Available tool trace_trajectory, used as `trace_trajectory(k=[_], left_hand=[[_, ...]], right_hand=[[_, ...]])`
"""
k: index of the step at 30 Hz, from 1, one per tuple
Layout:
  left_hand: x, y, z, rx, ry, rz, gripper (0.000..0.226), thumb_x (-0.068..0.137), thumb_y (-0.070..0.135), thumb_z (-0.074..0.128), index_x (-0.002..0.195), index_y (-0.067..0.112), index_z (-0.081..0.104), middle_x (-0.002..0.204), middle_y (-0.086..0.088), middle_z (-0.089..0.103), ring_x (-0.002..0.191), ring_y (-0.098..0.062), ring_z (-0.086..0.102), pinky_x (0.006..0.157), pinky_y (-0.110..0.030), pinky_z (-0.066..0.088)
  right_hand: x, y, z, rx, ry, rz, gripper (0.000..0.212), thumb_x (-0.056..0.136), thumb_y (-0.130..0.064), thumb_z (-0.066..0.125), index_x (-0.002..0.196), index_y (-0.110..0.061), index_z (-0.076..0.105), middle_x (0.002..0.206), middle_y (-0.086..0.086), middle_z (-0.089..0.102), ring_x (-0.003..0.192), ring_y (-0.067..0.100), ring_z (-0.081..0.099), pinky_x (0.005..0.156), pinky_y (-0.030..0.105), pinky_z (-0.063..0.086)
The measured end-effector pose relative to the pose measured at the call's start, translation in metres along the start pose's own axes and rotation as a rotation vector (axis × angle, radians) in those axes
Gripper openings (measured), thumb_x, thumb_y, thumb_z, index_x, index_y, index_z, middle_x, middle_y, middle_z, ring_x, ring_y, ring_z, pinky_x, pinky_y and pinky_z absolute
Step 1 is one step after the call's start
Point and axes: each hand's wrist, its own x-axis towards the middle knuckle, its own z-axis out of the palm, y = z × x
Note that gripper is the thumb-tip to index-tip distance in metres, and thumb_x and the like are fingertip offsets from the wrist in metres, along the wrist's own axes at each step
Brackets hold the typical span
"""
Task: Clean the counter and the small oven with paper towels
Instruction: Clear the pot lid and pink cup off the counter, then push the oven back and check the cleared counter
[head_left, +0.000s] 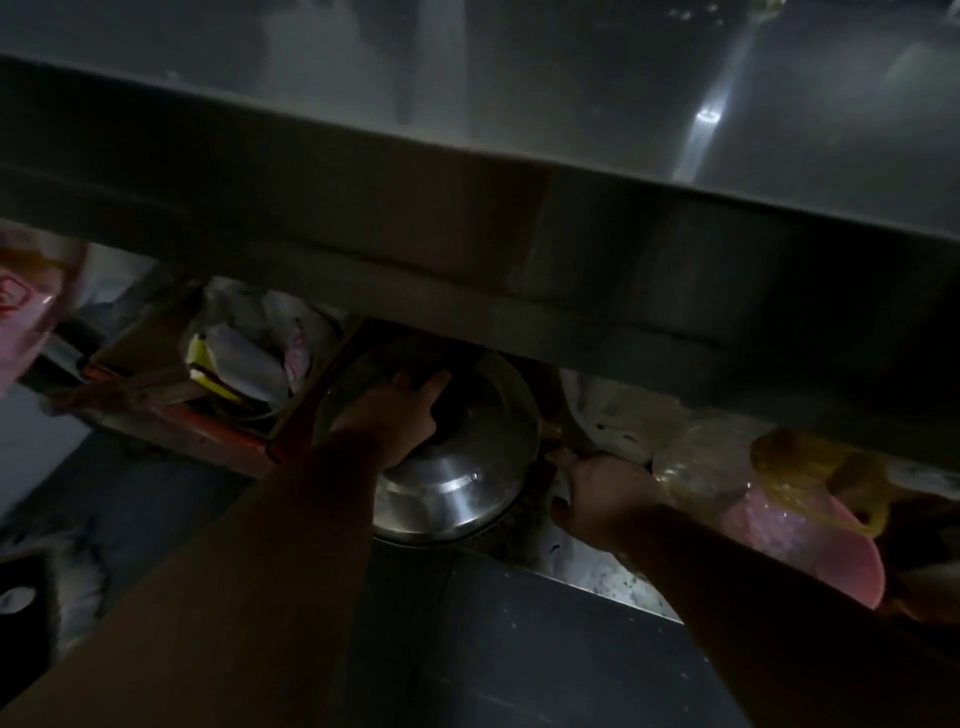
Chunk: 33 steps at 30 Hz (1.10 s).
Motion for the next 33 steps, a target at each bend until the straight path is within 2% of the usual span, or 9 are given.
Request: trace_trajectory(k=[2,5,10,14,17,23,26,29,33], left_hand=[[0.001,-0.001,-0.002,0.061,0.024,0.035,0.069,0.092,0.04,0.037,0.156,0.037,0.012,0.159,-0.019,0.027,0.14,-0.044,0.034,0.111,-0.054,0.035],[-0.014,0.003,-0.013,0.17,0.09,0.071,0.07,0.099,0.044,0.047,0.159,0.03,0.015,0.161,-0.019,0.023,0.141,-0.044,0.031,0.111,-0.053,0.036],[-0.084,0.013,-0.054,0.179,0.127,0.073,0.068,0.087,0.049,0.06,0.146,0.018,0.044,0.141,-0.022,0.049,0.123,-0.048,0.047,0.1,-0.058,0.043],[-0.165,0.007,-0.091,0.219,0.087,0.146,0.061,0.087,0.042,0.053,0.143,0.016,0.052,0.143,-0.019,0.049,0.131,-0.046,0.042,0.109,-0.06,0.036],[-0.234,0.003,-0.119,0.175,0.026,0.178,0.056,0.084,0.037,0.044,0.131,0.014,0.064,0.131,-0.017,0.062,0.116,-0.041,0.06,0.092,-0.053,0.053],[-0.339,0.007,-0.226,0.217,-0.095,0.243,0.052,0.071,0.042,0.045,0.101,0.018,0.079,0.102,-0.009,0.075,0.09,-0.03,0.072,0.072,-0.044,0.061],[-0.364,0.023,-0.31,0.202,-0.012,0.286,0.051,0.075,0.043,0.047,0.11,0.018,0.075,0.107,-0.004,0.072,0.094,-0.026,0.07,0.075,-0.038,0.059],[-0.367,0.037,-0.402,0.165,0.078,0.282,0.051,0.081,0.04,0.045,0.119,0.014,0.068,0.112,-0.006,0.069,0.1,-0.026,0.064,0.081,-0.038,0.056],[-0.362,0.064,-0.514,0.219,0.13,0.262,0.056,0.094,0.041,0.041,0.144,0.016,0.046,0.138,-0.008,0.055,0.121,-0.027,0.053,0.098,-0.043,0.048]], right_hand=[[-0.005,-0.002,-0.001,0.001,-0.002,-0.008,0.061,0.094,-0.049,0.048,0.149,-0.028,0.03,0.126,0.004,0.064,0.115,0.024,0.059,0.089,0.031,0.044],[-0.018,-0.003,-0.007,0.007,-0.037,-0.005,0.063,0.093,-0.048,0.05,0.149,-0.028,0.03,0.128,0.005,0.062,0.117,0.025,0.058,0.092,0.032,0.045],[-0.062,-0.013,-0.021,-0.008,-0.053,0.064,0.064,0.087,-0.051,0.053,0.144,-0.023,0.043,0.128,0.006,0.064,0.116,0.026,0.061,0.097,0.034,0.048],[-0.12,-0.031,-0.055,0.07,-0.143,0.085,0.069,0.087,-0.048,0.053,0.15,-0.028,0.032,0.139,0.006,0.054,0.123,0.028,0.055,0.099,0.037,0.047],[-0.173,-0.052,-0.079,0.086,-0.243,0.088,0.072,0.087,-0.051,0.047,0.151,-0.026,0.027,0.143,0.007,0.048,0.129,0.029,0.048,0.103,0.036,0.042],[-0.285,-0.09,-0.181,0.141,-0.332,0.085,0.073,0.083,-0.045,0.05,0.152,-0.032,0.027,0.141,0.004,0.05,0.128,0.026,0.051,0.104,0.036,0.041],[-0.323,-0.095,-0.251,0.174,-0.283,0.117,0.066,0.081,-0.047,0.049,0.145,-0.033,0.035,0.138,0.003,0.054,0.124,0.027,0.055,0.099,0.037,0.048],[-0.342,-0.093,-0.331,0.149,-0.17,0.168,0.057,0.083,-0.046,0.051,0.137,-0.033,0.04,0.134,-0.004,0.055,0.121,0.025,0.056,0.092,0.041,0.046],[-0.354,-0.072,-0.434,0.207,0.024,0.19,0.063,0.085,-0.05,0.056,0.142,-0.033,0.037,0.134,0.001,0.057,0.112,0.024,0.06,0.092,0.038,0.052]])
